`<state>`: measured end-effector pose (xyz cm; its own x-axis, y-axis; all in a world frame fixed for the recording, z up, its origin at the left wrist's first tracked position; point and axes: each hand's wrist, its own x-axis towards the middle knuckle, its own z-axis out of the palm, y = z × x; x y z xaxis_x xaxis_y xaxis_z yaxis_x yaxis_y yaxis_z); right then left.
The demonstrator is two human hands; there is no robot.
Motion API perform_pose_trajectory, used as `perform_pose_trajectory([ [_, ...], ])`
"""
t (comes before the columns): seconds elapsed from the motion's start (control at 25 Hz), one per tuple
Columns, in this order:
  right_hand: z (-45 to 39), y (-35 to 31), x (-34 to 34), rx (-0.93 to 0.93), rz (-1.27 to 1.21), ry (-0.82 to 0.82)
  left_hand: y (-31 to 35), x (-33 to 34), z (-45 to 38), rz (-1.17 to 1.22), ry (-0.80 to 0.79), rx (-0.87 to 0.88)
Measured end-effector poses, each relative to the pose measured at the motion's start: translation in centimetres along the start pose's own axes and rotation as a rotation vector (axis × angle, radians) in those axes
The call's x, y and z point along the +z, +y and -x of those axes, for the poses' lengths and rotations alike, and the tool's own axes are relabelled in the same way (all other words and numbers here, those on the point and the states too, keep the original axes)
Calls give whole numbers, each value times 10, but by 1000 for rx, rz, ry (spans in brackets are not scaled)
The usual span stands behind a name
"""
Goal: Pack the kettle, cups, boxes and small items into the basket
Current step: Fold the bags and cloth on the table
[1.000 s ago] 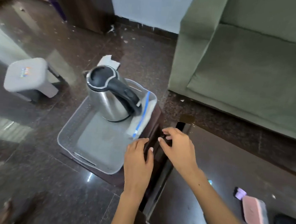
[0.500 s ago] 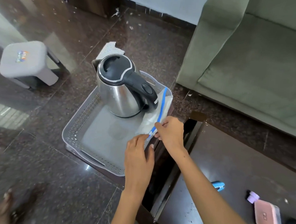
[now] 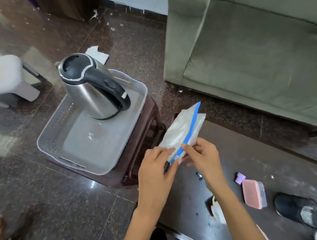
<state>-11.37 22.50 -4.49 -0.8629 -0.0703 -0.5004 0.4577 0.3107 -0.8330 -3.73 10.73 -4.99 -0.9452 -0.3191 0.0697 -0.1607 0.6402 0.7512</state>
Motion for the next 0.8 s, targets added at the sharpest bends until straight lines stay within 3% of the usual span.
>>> perform_pose_trajectory([
  [0.16, 39, 40, -61, -5, 51, -70, 33, 41, 39, -79, -172, 17],
  [0.4, 68, 82, -110, 45, 98, -119, 63, 72, 76, -14, -309, -88],
  [0.68, 77, 106, -131, 156, 116, -36, 66, 69, 75, 134, -227, -234],
  [0.8, 78, 114, -132, 177, 231, 32, 69, 65, 75, 116, -230, -241],
])
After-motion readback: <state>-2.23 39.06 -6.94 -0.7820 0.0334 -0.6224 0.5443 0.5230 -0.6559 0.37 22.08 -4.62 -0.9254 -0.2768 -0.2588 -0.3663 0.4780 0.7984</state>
